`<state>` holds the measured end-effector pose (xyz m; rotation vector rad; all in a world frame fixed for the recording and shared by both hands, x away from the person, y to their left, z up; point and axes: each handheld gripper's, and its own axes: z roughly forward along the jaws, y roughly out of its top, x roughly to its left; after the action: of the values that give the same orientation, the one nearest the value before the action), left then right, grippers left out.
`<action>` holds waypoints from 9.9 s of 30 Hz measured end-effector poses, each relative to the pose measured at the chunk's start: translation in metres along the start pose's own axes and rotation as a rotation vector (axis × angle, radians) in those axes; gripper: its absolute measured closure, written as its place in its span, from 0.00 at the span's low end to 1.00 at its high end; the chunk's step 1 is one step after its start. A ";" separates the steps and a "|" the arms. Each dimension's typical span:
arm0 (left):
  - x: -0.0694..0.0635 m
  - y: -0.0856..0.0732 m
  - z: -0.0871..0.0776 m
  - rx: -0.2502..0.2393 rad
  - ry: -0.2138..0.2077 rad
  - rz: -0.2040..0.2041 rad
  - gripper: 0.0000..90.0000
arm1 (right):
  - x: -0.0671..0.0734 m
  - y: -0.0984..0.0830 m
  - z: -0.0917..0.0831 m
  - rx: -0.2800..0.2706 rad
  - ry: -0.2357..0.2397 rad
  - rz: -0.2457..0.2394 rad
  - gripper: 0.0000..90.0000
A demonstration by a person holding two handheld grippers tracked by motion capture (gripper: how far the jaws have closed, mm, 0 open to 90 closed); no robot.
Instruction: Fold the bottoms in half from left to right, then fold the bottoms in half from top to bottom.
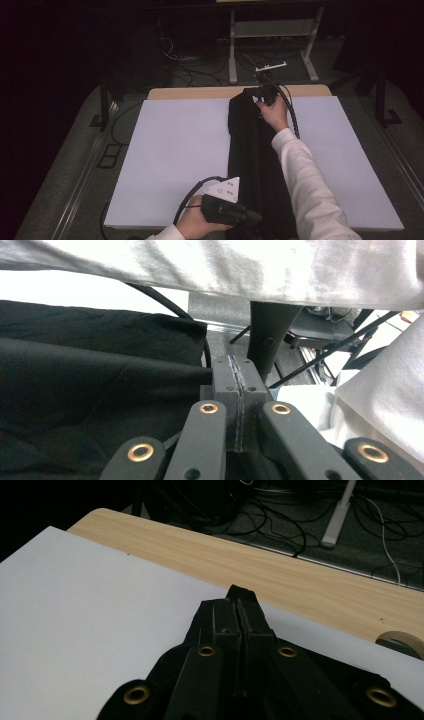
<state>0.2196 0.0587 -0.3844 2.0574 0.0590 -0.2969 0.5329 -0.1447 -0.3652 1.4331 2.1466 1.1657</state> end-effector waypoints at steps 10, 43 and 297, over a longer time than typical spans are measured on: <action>0.008 0.004 0.020 -0.025 -0.022 -0.009 0.99 | -0.016 -0.003 0.000 0.022 0.024 -0.021 0.97; 0.023 0.029 0.083 -0.016 -0.027 -0.019 0.99 | -0.042 -0.009 -0.019 0.029 0.048 -0.104 0.97; 0.277 -0.007 -0.024 -0.175 0.615 -0.566 0.04 | -0.105 -0.103 -0.043 0.087 0.129 0.091 0.07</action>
<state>0.4914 0.0597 -0.4444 1.8531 1.0144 0.0128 0.4888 -0.2741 -0.4353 1.5458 2.2657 1.2428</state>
